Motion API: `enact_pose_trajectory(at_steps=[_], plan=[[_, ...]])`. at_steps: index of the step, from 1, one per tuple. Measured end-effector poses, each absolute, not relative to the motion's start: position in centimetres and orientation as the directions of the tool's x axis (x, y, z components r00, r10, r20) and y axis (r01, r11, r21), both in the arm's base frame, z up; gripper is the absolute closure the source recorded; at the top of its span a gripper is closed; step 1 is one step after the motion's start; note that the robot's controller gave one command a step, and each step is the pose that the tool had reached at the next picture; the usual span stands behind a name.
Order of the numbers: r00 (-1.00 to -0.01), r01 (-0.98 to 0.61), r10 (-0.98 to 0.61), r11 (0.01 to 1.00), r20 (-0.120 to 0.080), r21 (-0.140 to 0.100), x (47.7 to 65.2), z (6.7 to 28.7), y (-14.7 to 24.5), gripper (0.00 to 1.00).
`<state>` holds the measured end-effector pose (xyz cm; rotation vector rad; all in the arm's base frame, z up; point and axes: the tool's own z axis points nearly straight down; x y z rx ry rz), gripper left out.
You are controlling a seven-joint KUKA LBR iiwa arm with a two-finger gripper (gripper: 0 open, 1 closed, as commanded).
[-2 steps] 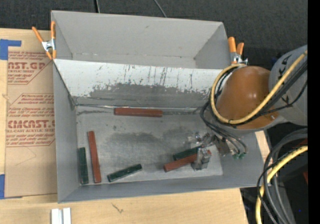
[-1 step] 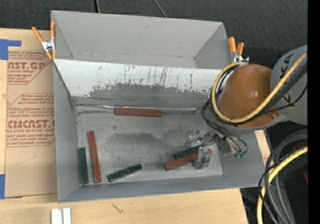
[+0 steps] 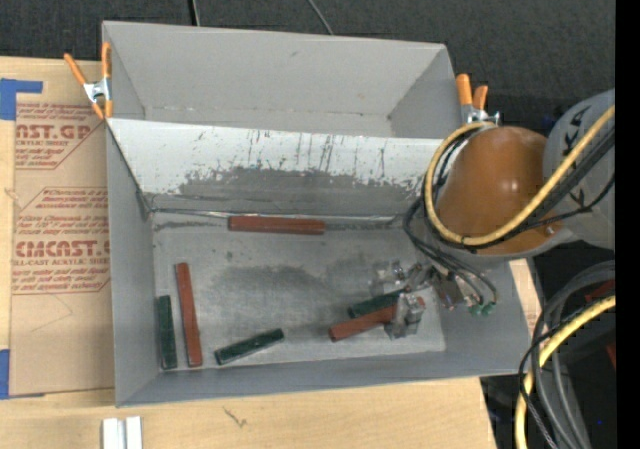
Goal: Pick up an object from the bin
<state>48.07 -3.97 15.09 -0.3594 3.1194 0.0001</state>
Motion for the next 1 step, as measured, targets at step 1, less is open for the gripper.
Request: enact_pose_trajectory(at_steps=[1], plan=[[-0.974,-0.227,-0.227,0.974,-0.001,0.000,48.07,15.40,-3.95,1.00]])
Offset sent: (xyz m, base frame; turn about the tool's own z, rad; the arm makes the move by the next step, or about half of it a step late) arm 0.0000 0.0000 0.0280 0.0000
